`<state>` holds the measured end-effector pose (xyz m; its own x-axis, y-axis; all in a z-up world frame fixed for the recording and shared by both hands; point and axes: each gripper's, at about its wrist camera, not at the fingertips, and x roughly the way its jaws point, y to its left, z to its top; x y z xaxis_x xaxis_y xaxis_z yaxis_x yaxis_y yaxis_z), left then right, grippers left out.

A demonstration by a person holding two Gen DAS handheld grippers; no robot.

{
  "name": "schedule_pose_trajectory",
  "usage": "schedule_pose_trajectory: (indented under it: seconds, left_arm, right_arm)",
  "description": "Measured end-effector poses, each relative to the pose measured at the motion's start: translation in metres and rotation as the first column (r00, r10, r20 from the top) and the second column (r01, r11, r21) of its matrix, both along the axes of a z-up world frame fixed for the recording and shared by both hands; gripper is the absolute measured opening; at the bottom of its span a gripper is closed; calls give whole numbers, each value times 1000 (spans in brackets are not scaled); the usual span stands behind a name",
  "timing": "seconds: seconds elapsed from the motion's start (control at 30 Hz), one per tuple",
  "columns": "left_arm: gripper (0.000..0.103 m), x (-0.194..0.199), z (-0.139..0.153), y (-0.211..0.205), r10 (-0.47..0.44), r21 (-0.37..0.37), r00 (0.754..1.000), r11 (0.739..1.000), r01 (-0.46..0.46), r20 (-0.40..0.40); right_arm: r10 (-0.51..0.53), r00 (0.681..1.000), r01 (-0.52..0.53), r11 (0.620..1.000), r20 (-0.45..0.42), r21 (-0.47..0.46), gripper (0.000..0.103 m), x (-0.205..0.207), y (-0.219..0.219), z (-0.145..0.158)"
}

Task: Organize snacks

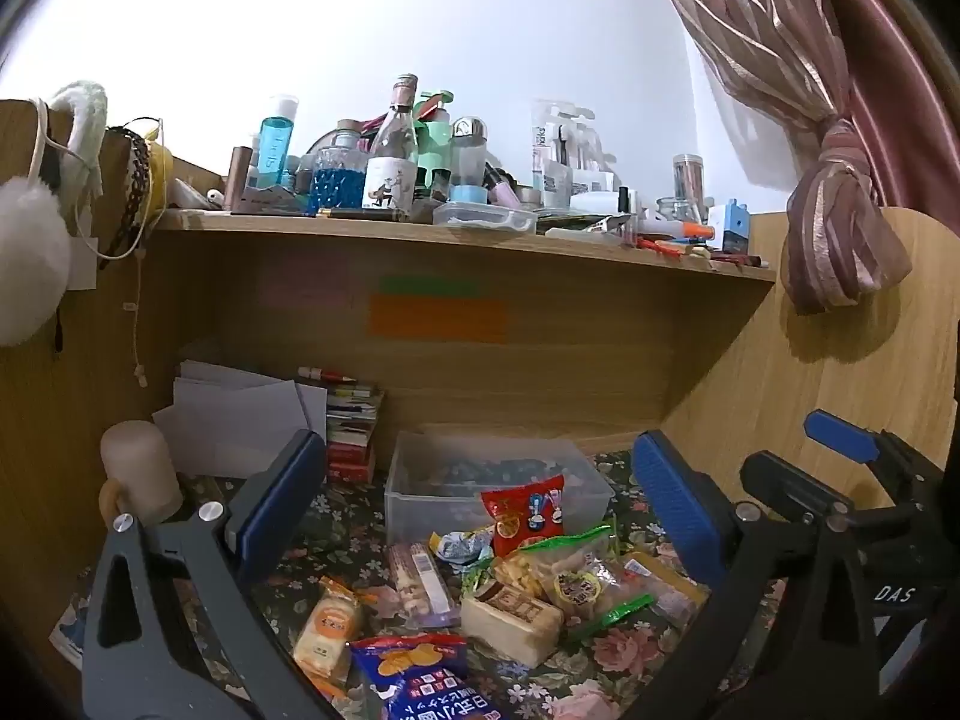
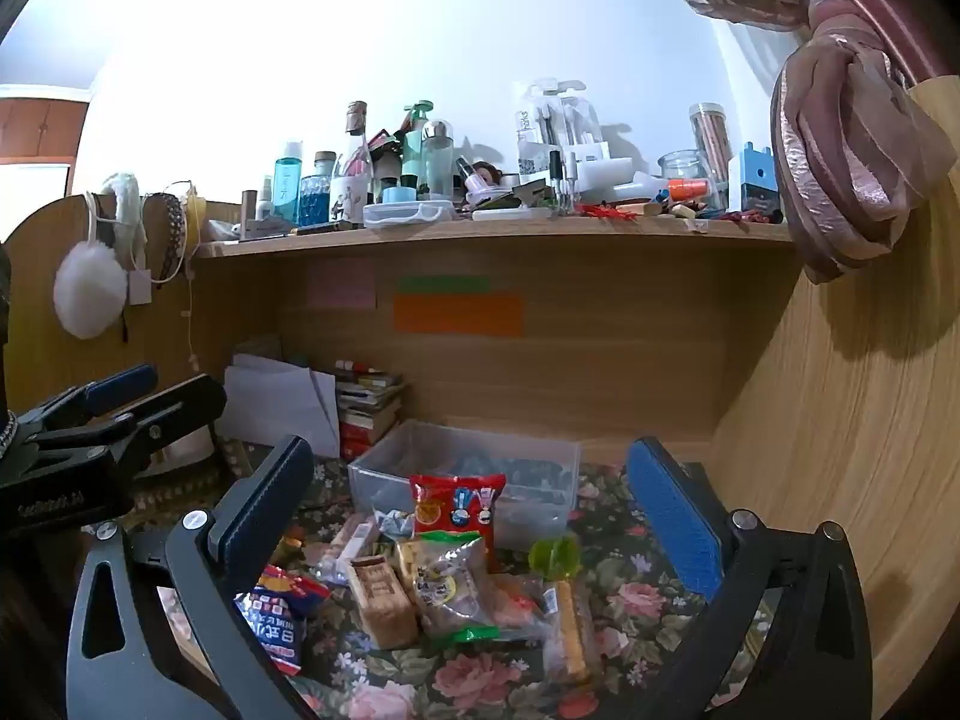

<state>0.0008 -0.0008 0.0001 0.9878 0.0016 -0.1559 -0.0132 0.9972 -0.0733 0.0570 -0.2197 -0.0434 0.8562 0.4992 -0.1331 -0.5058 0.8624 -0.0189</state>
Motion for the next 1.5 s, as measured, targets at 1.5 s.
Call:
schedule_pose_trajectory:
  seconds: [1.5]
  left_arm:
    - [103, 7, -5, 4, 7, -7, 1000, 1000, -7, -3]
  right_arm:
    - [1, 1000, -1, 1000, -10, 29, 103, 1, -4, 4]
